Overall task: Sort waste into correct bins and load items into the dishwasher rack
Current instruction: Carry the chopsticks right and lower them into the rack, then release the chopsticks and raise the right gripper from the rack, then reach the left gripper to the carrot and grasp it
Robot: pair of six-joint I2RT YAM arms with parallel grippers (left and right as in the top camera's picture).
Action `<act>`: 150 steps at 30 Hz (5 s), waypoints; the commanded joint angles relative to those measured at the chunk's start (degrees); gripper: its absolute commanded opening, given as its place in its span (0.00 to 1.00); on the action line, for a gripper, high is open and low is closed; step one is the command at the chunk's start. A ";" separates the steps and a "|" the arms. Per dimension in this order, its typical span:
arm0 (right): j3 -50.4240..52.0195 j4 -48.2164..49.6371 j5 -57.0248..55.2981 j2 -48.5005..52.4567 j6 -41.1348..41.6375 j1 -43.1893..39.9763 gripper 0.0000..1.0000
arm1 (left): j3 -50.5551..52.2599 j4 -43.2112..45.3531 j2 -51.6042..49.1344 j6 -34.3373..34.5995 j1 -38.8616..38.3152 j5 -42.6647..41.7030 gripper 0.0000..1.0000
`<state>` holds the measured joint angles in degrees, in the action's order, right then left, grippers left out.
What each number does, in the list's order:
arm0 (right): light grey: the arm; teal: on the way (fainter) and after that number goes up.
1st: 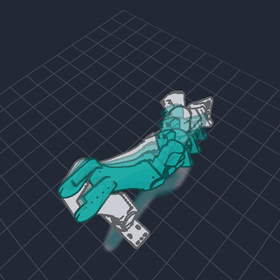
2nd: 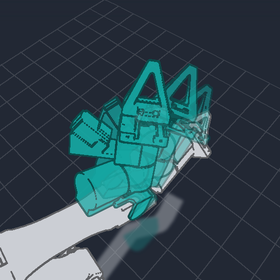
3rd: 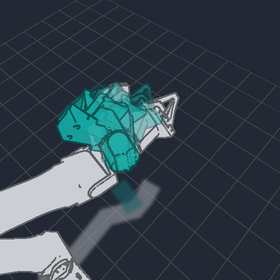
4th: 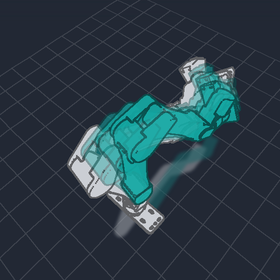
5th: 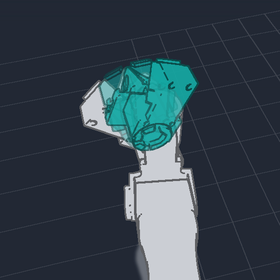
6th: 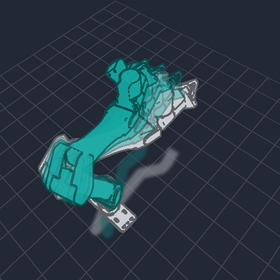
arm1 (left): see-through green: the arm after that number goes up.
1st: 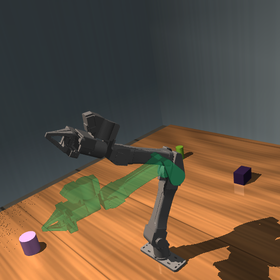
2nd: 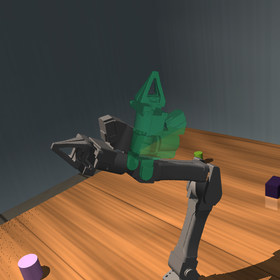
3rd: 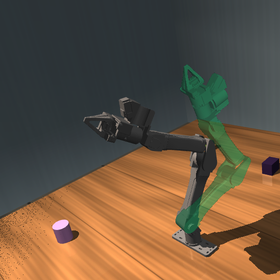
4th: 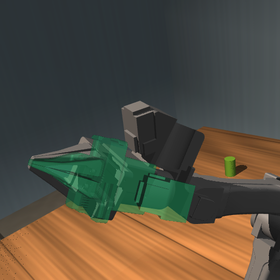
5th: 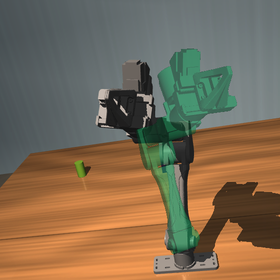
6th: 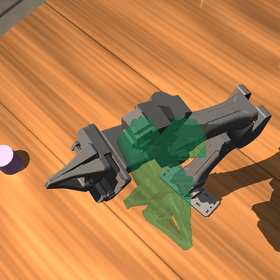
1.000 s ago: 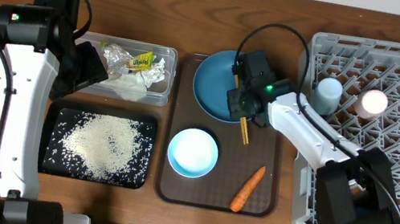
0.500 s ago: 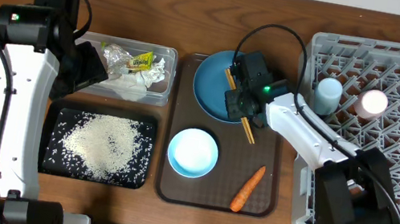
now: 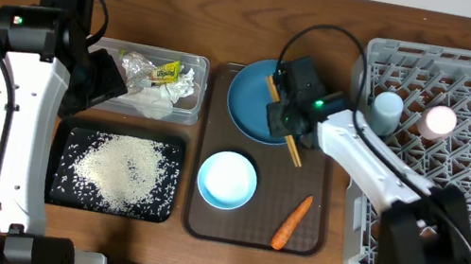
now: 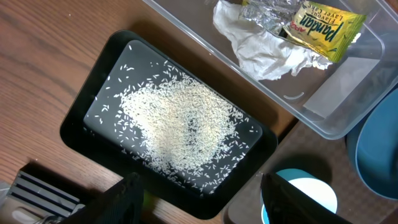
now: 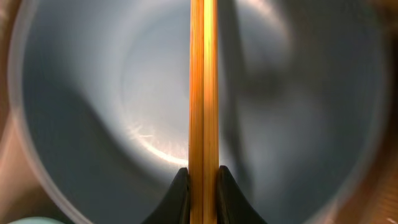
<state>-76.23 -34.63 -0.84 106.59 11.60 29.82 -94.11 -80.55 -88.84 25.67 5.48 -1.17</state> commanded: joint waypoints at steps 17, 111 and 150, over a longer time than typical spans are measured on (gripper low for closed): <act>-2.45 -26.27 -0.46 -23.96 -4.92 -25.70 0.01 | 0.52 0.28 -0.22 0.11 0.24 0.11 0.64; -13.66 -38.97 18.18 -10.71 12.20 -8.59 0.57 | 0.52 1.79 -0.22 -13.16 -16.44 -18.18 0.42; -30.88 -49.62 8.55 -10.69 6.56 -39.60 0.99 | 32.15 47.95 -6.23 8.68 -67.21 -2.49 0.56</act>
<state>-106.54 -84.18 7.88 96.29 18.81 -9.52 -62.67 -33.58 -92.47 33.71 -60.90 -4.91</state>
